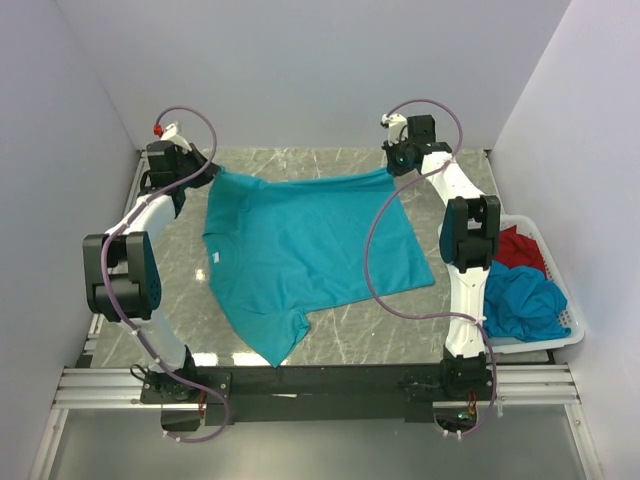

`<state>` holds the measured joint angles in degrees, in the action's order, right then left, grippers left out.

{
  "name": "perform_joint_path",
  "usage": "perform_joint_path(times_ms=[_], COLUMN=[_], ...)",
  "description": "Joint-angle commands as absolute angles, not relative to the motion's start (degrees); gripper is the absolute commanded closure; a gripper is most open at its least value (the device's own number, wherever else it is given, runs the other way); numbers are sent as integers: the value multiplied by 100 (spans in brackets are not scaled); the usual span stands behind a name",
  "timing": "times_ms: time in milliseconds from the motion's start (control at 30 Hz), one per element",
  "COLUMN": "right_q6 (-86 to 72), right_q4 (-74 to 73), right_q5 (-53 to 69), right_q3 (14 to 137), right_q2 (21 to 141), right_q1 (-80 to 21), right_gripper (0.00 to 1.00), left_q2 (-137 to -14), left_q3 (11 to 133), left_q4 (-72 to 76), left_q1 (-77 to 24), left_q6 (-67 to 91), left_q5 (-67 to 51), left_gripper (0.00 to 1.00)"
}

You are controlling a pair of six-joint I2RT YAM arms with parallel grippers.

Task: Fold and stack the t-shirts
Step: Fold the tshirt

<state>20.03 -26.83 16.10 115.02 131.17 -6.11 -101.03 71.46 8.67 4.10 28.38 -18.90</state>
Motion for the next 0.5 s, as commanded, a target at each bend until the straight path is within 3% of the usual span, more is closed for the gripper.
perform_joint_path(times_ms=[0, 467], right_q6=[2057, 2101], right_q4=[-2452, -2303], right_q5=[1573, 1529], right_q3=[11584, 11171], right_q2=[12850, 12648], right_q1=[-589, -492], right_gripper=[100, 100], left_q2=[-9791, -9238], left_q3=[7067, 6452], left_q4=[949, 844], left_q1=[431, 431], left_q6=[2857, 2830], left_q5=[-2074, -2109], left_gripper=[99, 99])
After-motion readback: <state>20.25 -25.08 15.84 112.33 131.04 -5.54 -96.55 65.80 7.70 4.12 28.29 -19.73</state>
